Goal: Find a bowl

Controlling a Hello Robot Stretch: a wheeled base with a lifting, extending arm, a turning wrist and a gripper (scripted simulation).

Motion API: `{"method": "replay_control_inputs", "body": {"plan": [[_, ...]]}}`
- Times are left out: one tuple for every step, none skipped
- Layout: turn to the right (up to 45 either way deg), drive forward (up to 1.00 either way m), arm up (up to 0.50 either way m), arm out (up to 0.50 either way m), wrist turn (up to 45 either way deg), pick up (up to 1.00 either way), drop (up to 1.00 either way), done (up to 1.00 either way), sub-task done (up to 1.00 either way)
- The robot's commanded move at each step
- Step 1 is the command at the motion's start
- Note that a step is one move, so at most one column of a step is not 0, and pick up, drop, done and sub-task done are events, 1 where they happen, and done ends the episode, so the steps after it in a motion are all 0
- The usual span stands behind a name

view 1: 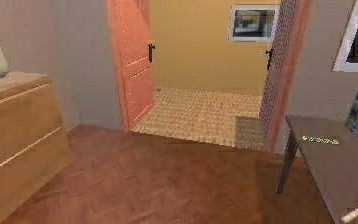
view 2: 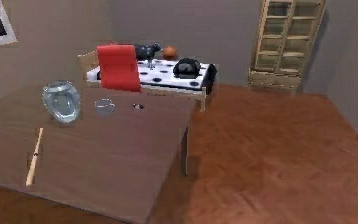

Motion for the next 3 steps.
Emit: {"method": "replay_control_inputs", "body": {"plan": [[0.0,0.05,0.0,0.0,0.0,0.0,0.0,0.0,0.0],[15.0,0.0,0.0,0.0,0.0,0.0,0.0,0.0,0.0],[0.0,1.0,0.0,0.0,0.0,0.0,0.0,0.0,0.0]]}}
